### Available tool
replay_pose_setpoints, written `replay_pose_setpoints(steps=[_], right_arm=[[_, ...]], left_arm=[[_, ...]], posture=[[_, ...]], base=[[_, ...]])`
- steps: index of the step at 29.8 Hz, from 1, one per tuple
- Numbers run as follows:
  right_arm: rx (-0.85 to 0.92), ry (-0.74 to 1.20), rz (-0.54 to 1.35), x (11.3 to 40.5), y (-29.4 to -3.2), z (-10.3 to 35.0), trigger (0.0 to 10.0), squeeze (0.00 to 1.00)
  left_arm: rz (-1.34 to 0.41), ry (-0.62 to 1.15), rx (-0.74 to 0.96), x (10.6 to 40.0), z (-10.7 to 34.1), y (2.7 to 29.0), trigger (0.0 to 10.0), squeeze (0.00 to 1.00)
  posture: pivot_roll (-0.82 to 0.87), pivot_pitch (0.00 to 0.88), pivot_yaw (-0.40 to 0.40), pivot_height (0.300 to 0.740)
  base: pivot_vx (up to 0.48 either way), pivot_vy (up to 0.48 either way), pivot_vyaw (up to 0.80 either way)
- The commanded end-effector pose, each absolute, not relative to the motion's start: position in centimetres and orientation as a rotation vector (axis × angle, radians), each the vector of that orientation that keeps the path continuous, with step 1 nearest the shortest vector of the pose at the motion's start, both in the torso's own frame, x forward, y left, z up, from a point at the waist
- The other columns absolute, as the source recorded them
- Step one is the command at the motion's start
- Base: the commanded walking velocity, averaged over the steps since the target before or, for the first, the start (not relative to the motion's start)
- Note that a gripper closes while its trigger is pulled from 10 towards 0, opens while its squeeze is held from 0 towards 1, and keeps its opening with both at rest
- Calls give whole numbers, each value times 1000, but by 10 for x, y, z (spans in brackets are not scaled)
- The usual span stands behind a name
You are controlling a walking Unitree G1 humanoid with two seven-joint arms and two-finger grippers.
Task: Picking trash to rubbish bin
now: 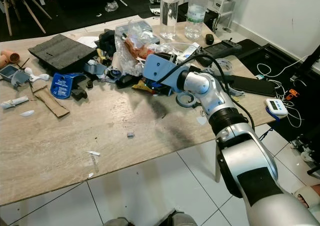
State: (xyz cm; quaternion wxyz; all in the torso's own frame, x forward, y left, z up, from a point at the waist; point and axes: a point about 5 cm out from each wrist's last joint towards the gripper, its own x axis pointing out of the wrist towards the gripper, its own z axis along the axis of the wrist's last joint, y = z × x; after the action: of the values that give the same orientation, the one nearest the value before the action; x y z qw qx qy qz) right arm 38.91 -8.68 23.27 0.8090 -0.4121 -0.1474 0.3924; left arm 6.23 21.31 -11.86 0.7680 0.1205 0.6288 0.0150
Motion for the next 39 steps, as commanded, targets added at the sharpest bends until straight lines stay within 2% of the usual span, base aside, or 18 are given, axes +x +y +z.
replay_pose_setpoints(steps=[1, 39], right_arm=[[-894, -302, 857, 387, -86, 228, 10000, 0], [-902, -301, 862, 386, -83, 225, 10000, 0]], left_arm=[[28, 1388, 265, 56, -120, 213, 10000, 0], [32, 1391, 261, 55, -120, 214, 10000, 0]], posture=[[-18, 72, -17, 740], [-19, 80, -15, 740]], base=[[0, 0, 0], [0, 0, 0]])
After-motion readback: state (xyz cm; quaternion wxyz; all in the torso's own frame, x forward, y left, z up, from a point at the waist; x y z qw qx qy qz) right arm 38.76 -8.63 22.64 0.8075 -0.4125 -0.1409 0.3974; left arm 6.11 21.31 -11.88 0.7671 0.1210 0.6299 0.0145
